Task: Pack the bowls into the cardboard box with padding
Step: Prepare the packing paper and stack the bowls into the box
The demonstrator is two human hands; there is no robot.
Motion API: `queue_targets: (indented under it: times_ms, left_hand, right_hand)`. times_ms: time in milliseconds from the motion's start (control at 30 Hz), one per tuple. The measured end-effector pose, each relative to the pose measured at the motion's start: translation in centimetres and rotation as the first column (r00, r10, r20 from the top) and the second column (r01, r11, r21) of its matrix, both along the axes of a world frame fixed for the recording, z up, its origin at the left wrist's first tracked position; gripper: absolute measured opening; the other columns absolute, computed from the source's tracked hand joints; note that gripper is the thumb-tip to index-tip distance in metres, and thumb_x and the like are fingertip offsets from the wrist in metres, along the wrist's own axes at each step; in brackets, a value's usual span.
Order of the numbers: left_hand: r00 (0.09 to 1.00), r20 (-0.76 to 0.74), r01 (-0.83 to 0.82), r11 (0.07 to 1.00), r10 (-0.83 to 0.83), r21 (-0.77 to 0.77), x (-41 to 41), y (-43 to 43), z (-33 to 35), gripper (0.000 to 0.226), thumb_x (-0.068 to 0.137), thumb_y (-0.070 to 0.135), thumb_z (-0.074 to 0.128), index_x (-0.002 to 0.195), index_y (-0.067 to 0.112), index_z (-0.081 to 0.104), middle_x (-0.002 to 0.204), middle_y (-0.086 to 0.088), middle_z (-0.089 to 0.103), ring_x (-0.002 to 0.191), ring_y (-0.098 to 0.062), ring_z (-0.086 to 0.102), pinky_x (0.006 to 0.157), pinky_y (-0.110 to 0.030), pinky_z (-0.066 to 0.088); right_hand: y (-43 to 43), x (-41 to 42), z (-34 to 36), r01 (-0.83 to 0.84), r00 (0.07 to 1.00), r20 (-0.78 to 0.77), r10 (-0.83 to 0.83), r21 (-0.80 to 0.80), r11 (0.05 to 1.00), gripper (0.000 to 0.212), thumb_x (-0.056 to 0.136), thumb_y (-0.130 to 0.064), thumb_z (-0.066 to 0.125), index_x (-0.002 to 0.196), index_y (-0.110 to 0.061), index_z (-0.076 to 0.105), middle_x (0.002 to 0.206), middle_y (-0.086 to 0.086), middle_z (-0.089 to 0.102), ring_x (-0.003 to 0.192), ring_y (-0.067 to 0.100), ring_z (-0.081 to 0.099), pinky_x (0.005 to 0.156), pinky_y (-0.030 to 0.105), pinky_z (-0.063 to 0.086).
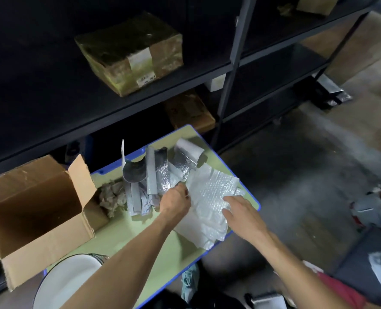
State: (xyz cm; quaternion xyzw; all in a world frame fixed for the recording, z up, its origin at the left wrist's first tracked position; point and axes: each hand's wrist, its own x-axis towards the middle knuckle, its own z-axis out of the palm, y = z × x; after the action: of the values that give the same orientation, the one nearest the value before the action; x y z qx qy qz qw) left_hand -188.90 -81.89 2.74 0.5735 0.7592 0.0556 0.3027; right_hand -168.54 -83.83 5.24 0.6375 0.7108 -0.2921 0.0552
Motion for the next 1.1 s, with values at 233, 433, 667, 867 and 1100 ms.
queue_targets:
  times_ms: [233,433,667,867,1100]
  left_hand:
    - [0.952,0.251,-0.181,0.984,0.176,-0.004,-1.5,-0.4,1.0,0.004,0.093,0.017,0.050,0.089,0.016,0.050,0.082,-0.004,0.068,0.070,-0.022,0.067,0.061,-0.030,0.049]
    - [0.799,0.498,-0.350,0.934,0.336,-0.070,-4.3,-2.4,2.8,0.011,0.090,0.013,0.053,0.088,0.021,0.060,0.062,0.003,0.067,0.056,-0.019,0.060,0.052,-0.026,0.042]
    - [0.727,0.569,-0.414,0.907,0.384,-0.084,-5.5,-5.6,5.1,0.015,0.094,0.005,0.050,0.105,0.007,0.062,0.073,-0.006,0.061,0.041,-0.001,0.051,0.042,-0.015,0.036]
    - [0.826,0.455,-0.355,0.934,0.332,-0.037,-8.1,-8.1,5.5,0.015,0.092,0.022,0.056,0.105,0.025,0.063,0.074,0.007,0.067,0.058,-0.009,0.060,0.052,-0.021,0.044]
    - [0.934,0.160,-0.354,0.893,0.320,0.278,-12.3,-12.2,8.3,0.018,0.097,0.026,0.055,0.113,0.023,0.063,0.087,0.006,0.063,0.077,-0.016,0.059,0.066,-0.030,0.040]
  right_hand:
    - [0.9,-0.7,-0.6,0.047,0.999,-0.012,-0.047,-0.023,0.999,0.044,0.102,-0.028,0.047,0.144,-0.020,0.046,0.140,0.006,0.051,0.131,0.027,0.046,0.105,0.038,0.041]
    - [1.9,-2.1,0.5,0.109,0.992,-0.057,-0.111,-0.038,0.993,0.035,0.099,-0.041,0.043,0.125,-0.020,0.052,0.117,-0.002,0.061,0.110,0.026,0.057,0.094,0.039,0.046]
    - [3.3,-5.8,2.3,0.307,0.865,-0.354,-0.356,-0.188,0.933,0.067,0.088,-0.043,0.060,0.145,-0.022,0.033,0.119,0.006,0.065,0.105,0.026,0.063,0.091,0.040,0.049]
    - [3.6,-8.0,2.8,0.244,0.784,-0.494,-0.376,-0.312,0.918,0.018,0.081,-0.022,0.064,0.090,-0.007,0.059,0.086,0.020,0.065,0.072,0.022,0.057,0.067,0.035,0.043]
    - [1.9,-11.2,4.7,0.066,0.852,-0.497,-0.167,-0.214,0.975,0.024,0.092,-0.023,0.062,0.088,-0.004,0.048,0.079,0.004,0.044,0.068,0.017,0.040,0.063,0.034,0.031]
